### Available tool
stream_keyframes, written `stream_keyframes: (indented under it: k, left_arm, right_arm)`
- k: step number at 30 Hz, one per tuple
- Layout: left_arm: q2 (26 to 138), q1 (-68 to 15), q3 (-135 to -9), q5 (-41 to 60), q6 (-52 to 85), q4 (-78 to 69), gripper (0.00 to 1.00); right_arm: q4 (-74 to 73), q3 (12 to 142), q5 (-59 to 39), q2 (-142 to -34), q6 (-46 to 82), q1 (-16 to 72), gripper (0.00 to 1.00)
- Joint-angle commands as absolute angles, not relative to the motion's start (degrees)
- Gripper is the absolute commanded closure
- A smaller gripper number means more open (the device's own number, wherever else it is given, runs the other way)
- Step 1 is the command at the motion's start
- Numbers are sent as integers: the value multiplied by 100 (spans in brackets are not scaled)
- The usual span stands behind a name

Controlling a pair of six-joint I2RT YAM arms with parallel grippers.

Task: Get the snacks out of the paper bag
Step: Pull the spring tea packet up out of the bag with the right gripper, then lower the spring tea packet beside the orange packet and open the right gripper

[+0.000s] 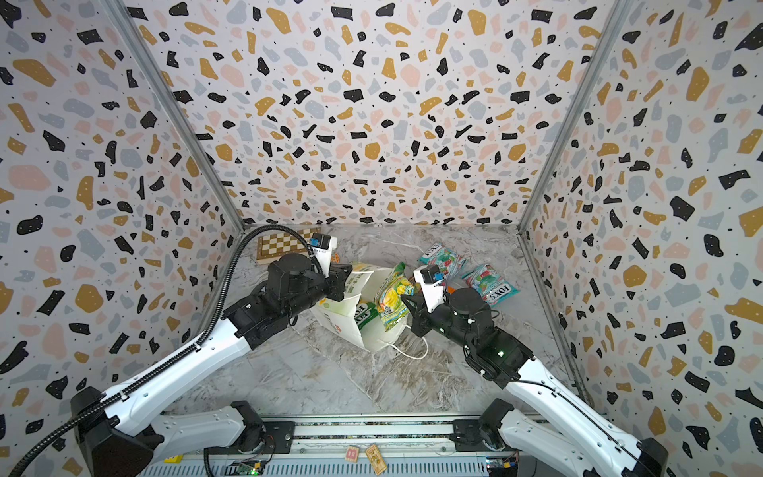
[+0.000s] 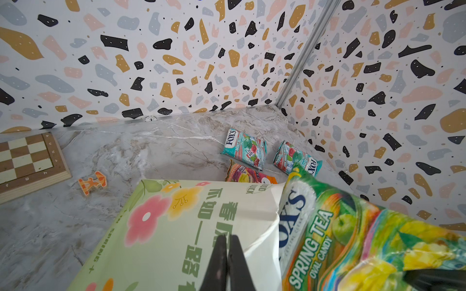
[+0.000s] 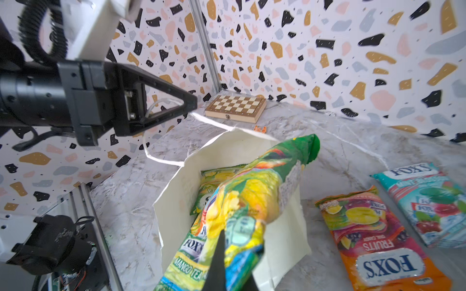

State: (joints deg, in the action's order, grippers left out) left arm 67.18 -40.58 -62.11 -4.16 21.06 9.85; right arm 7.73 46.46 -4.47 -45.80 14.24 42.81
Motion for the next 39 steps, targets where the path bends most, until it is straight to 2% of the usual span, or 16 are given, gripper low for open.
stream_keyframes:
  k: [1, 8, 14, 17, 21, 28, 39]
  left_arm:
    - [6566, -4069, -6157, -527, 2145, 729, 100]
    - [6565, -4069, -6163, -519, 2139, 738, 100]
    - [6577, -4069, -6166, -501, 2146, 710, 100]
    - [6577, -4069, -6163, -492, 2145, 724, 100]
    - [6557, -4069, -6162, -492, 2153, 723, 100]
    - [6514, -4069, -6145, -514, 2145, 741, 100]
    - [6491, -4069, -6119, -518, 2147, 739, 100]
  right_arm:
    - [792, 4949, 88, -4212, 1063, 4260, 100]
    - [993, 4878, 1459, -3625, 804, 4263, 100]
    - [1493, 4917, 2569, -3745, 846, 4161, 100]
    - [1808, 4948, 2794, -3934, 1048, 3874, 100]
    - [1981, 4881, 2216, -4110, 1274, 3117, 100]
    - [1995, 4595, 497, -4496, 1536, 1712, 100]
    - [1211, 3798, -1657, -5217, 1738, 630, 100]
